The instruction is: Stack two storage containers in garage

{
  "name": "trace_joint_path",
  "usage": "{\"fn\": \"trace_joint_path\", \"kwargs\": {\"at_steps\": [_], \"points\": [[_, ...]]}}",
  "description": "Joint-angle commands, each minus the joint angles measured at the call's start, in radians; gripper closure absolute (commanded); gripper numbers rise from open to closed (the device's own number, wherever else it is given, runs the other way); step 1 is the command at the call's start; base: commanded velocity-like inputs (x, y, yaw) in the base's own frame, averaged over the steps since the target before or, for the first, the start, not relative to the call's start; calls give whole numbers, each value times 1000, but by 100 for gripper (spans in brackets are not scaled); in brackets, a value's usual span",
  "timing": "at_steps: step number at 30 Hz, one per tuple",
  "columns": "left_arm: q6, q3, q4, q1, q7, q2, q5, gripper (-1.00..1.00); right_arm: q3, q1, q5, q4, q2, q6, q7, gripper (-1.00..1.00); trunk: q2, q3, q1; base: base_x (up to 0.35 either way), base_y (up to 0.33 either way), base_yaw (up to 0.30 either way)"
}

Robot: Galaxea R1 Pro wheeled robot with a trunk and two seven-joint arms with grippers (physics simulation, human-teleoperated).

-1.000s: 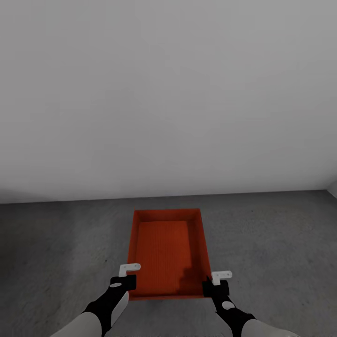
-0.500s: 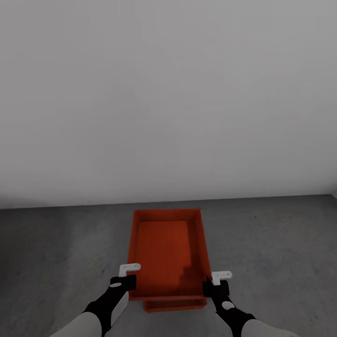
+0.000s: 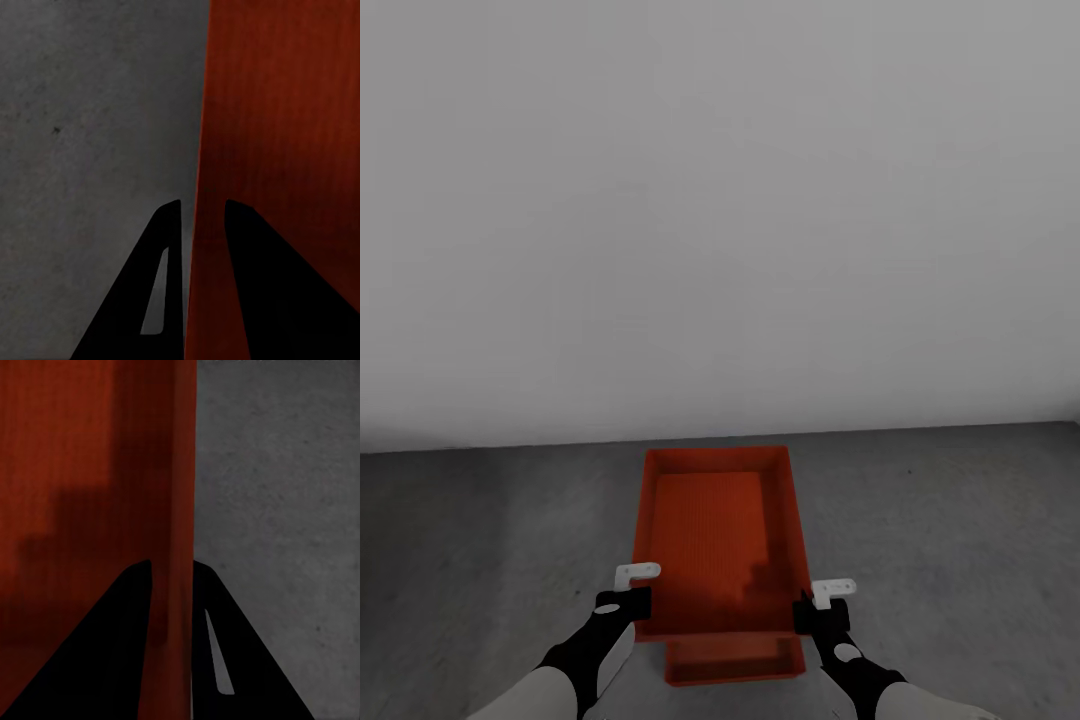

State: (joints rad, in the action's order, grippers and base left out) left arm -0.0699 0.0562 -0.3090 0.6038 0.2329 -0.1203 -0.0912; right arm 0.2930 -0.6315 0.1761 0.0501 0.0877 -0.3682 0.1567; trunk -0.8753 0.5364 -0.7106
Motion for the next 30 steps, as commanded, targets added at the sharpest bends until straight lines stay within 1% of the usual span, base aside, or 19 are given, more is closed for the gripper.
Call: {"fn": "trace_joint_path", "kwargs": {"at_steps": [1,7,10,14,21,30], "points": [[-6,-10,-4,1,11,1,-1,100,-26,-1,33,-3,0,-9,13,100,-1,1,0,4,0,81],[-7,-10,-4,1,11,1,-1,100,-26,-1,33,-3,-1,-9,13,100,-1,-1,0,1,0,184],[-7,-10,-4,1,11,1,-1,100,-26,-1,33,-3,-1,-9,12,100,-1,-1,0,0,0,88],[-7,-10,-4,1,11,0,-1,100,-26,-1,33,-3,-1,-9,12,100,-1,-2,0,-11,-14,23],[-7,-10,-4,1,11,0,-1,100,-26,-1,33,-3,-1,-9,12,100,-1,-2,0,-112,-141,3],[-6,-10,-4,1,11,0,-1,100,-26,-1,33,-3,-2,-9,12,100,-1,-2,0,-18,-22,0]]}}
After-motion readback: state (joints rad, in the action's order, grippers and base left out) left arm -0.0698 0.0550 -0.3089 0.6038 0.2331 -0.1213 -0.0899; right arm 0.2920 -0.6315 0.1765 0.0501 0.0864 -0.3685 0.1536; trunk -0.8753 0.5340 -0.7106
